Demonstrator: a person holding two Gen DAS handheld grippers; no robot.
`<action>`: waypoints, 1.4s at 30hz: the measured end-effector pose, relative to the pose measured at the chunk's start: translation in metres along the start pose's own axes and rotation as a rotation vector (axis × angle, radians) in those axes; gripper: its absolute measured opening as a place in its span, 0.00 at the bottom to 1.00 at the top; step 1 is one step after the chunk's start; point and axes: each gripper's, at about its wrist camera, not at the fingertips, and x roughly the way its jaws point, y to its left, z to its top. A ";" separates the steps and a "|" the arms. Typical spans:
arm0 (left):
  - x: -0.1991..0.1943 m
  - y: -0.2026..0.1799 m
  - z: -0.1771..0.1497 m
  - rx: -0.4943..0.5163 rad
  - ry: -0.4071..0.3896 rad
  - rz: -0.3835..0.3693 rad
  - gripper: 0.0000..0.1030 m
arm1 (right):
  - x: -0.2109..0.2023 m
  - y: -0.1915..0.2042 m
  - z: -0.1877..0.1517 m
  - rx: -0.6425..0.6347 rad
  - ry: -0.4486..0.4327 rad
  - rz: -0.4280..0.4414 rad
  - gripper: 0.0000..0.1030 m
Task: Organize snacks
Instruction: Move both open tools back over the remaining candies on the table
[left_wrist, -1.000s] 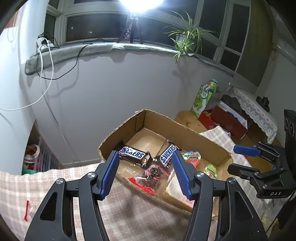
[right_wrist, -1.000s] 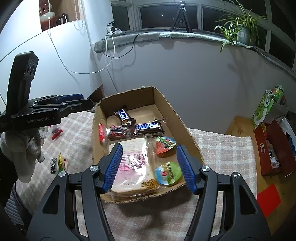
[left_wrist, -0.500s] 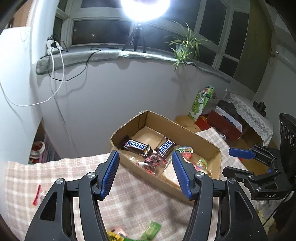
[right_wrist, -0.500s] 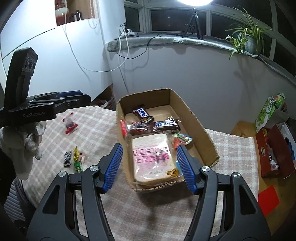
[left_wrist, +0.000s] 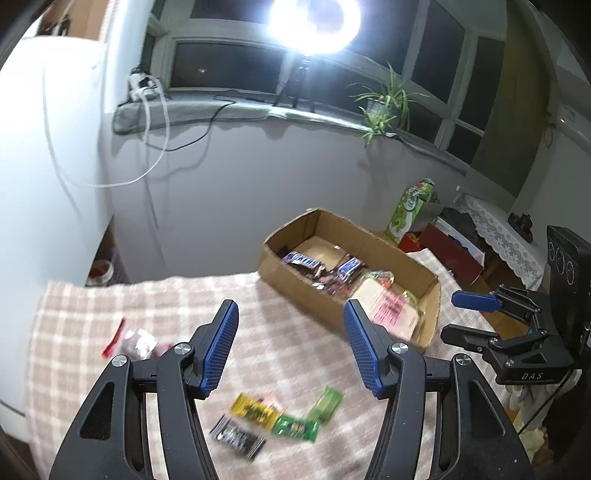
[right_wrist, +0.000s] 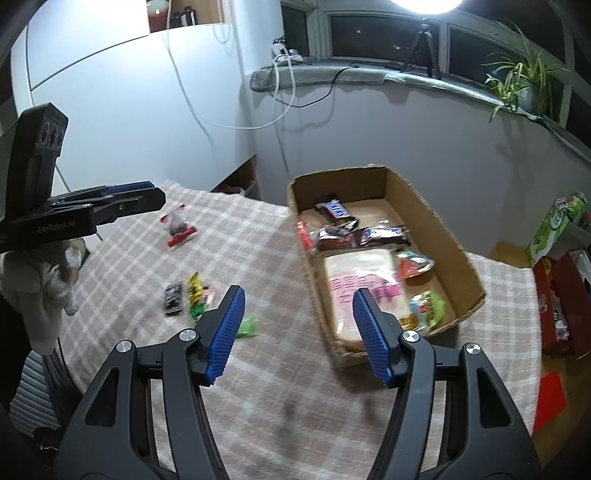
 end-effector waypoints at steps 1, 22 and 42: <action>-0.003 0.004 -0.004 -0.008 0.000 0.002 0.57 | 0.001 0.003 -0.002 -0.002 0.003 0.007 0.62; -0.001 0.035 -0.100 -0.033 0.135 0.048 0.57 | 0.080 0.057 -0.058 -0.049 0.157 0.032 0.62; 0.038 0.033 -0.111 0.126 0.205 0.120 0.57 | 0.122 0.066 -0.051 -0.133 0.197 0.004 0.59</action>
